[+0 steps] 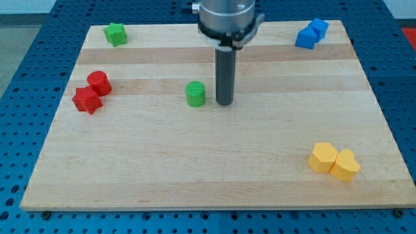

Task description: Slide the green circle towards top left

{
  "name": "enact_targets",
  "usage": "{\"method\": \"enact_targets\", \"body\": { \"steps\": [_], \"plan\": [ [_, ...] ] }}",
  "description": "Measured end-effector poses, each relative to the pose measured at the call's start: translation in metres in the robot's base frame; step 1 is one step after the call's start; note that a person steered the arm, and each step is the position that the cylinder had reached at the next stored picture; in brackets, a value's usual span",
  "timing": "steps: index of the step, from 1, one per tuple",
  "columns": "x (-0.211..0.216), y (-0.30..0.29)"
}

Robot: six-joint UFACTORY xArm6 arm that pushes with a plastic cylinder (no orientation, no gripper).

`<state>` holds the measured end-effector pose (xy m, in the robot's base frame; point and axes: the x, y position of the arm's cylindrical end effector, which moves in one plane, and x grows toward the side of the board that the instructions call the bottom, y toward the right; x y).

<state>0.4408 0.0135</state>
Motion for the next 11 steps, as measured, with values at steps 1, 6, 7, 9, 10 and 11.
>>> {"method": "enact_targets", "body": {
  "steps": [1, 6, 7, 9, 10, 11],
  "plan": [
    [0.016, -0.014],
    [-0.020, -0.057],
    [-0.035, -0.060],
    [-0.061, -0.085],
    [-0.079, -0.096],
    [-0.101, -0.104]
  ]
}}
